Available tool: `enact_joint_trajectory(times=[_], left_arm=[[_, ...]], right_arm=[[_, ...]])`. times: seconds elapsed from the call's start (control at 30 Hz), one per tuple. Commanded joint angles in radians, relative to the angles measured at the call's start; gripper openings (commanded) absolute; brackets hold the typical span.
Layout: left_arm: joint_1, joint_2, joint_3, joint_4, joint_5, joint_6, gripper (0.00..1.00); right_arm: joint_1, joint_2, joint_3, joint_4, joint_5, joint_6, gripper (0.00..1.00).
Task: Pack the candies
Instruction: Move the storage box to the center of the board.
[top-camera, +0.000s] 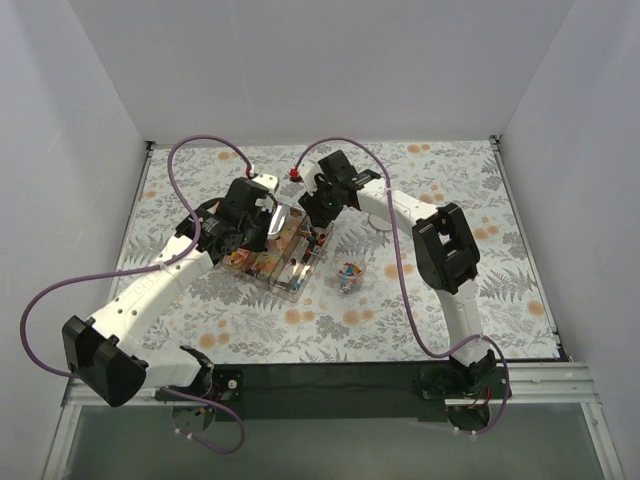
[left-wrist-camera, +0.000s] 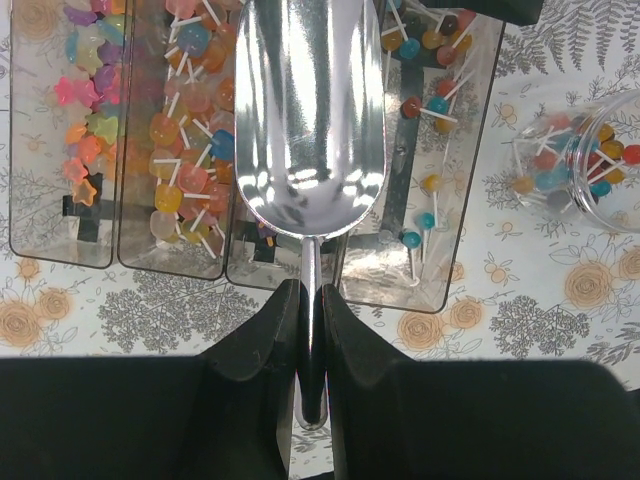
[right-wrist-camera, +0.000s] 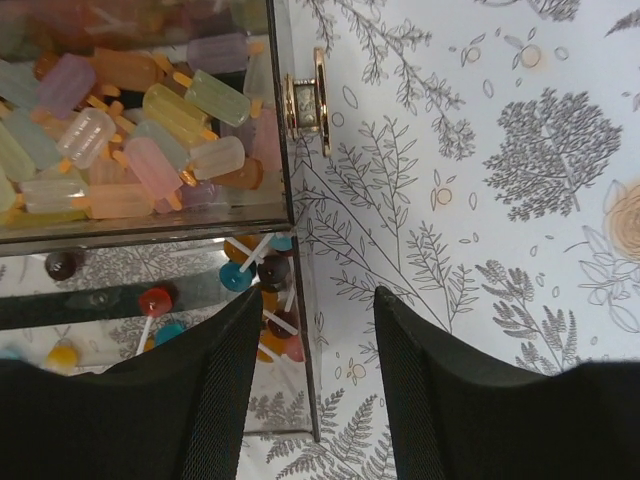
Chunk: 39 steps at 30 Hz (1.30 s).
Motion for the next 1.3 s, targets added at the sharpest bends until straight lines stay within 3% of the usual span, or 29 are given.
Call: enact_joint_trajectory(times=[0.0, 0.13, 0.27, 0.47, 1.0, 1.2, 1.27], left_arm=[[0.004, -0.05, -0.008, 0.017, -0.008, 0.028, 0.0], [0.003, -0.051, -0.014, 0.006, -0.002, 0.042, 0.0], [0.004, -0.056, -0.013, -0.001, 0.006, 0.071, 0.0], [0.003, -0.025, 0.007, -0.024, 0.017, 0.111, 0.0], [0.006, 0.11, 0.058, -0.07, -0.101, 0.158, 0.0], [0.058, 0.16, 0.09, -0.052, -0.085, 0.229, 0.0], [0.09, 0.183, 0.119, -0.047, -0.039, 0.281, 0.0]], right_arm=[[0.005, 0.033, 0.052, -0.03, 0.052, -0.063, 0.55], [0.006, 0.042, 0.02, -0.027, 0.121, -0.112, 0.39], [-0.006, 0.031, -0.005, -0.024, 0.189, -0.194, 0.17], [-0.044, 0.01, -0.007, -0.004, 0.232, -0.252, 0.01], [-0.146, -0.036, -0.105, 0.051, 0.338, -0.277, 0.03], [-0.147, -0.055, -0.117, 0.065, 0.28, -0.251, 0.22], [-0.147, -0.07, -0.112, 0.065, 0.246, -0.222, 0.33]])
